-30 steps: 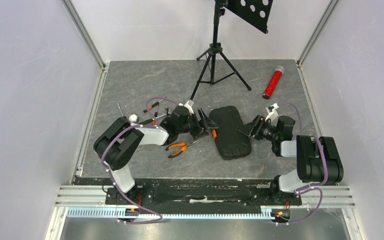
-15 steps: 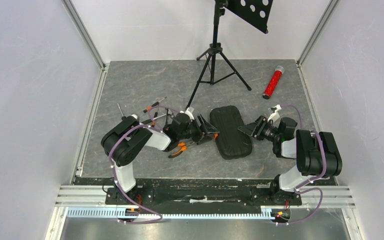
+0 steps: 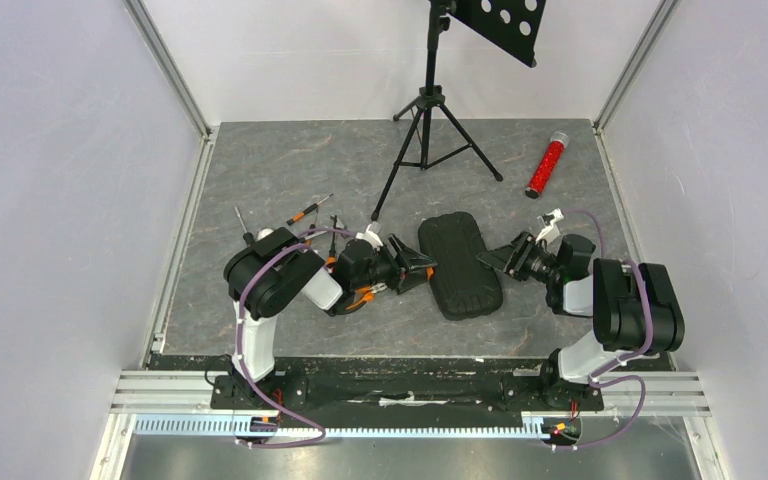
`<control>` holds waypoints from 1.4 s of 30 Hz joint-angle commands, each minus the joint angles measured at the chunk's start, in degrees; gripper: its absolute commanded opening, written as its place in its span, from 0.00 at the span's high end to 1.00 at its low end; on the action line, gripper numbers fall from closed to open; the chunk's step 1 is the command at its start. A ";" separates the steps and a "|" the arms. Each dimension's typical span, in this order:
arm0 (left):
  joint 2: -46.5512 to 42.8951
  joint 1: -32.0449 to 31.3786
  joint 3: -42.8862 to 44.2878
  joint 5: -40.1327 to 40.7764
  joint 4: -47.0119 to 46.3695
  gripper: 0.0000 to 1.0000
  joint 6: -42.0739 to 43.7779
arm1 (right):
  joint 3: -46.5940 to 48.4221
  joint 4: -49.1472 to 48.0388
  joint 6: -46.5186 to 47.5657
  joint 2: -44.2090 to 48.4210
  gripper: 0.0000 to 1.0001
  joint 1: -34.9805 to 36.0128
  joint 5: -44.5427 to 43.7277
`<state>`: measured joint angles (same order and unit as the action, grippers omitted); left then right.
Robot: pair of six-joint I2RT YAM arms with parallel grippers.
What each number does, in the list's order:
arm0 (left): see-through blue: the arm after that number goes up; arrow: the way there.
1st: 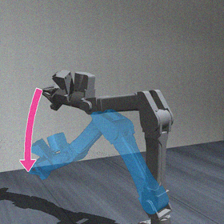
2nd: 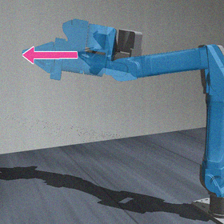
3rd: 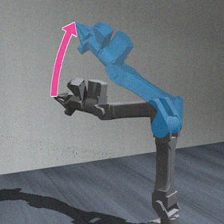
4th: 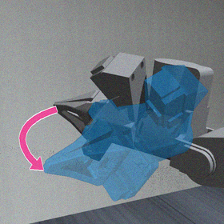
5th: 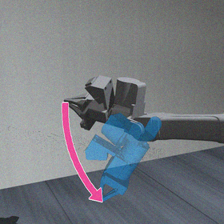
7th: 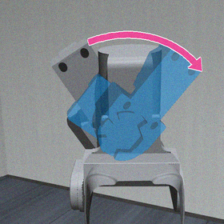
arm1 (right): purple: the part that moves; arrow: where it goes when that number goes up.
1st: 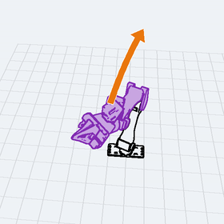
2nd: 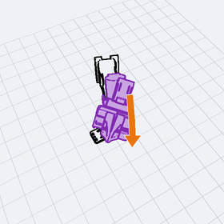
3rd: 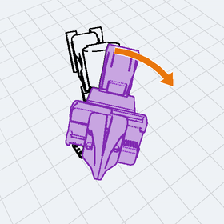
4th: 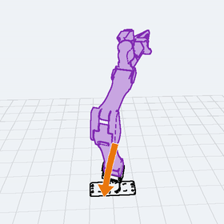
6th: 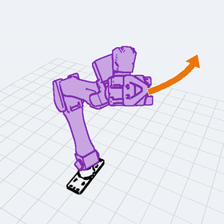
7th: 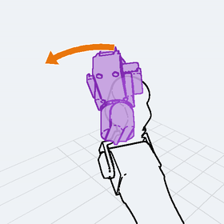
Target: Pack the tool kit
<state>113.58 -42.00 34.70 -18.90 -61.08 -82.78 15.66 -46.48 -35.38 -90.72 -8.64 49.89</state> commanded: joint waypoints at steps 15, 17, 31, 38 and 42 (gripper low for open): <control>-6.28 -0.37 2.57 1.55 8.83 0.26 6.01 | 16.73 46.19 27.50 7.00 0.48 7.90 -24.00; -5.94 -0.37 3.53 1.02 9.33 0.26 6.15 | 18.46 49.67 28.99 6.37 0.52 8.31 -26.41; -6.98 -0.37 4.61 1.71 12.04 0.19 8.05 | 11.58 48.81 26.49 3.49 0.74 3.60 -31.59; -4.72 -0.37 5.73 1.67 9.79 0.20 5.62 | 9.46 44.65 24.21 1.48 0.76 0.18 -26.07; -4.09 -0.96 6.76 1.57 9.75 0.21 5.53 | 8.43 42.73 23.33 0.24 0.76 -1.22 -24.05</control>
<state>108.44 -42.19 39.18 -17.89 -48.56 -77.25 29.87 -16.32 -17.02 -84.71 -7.42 39.03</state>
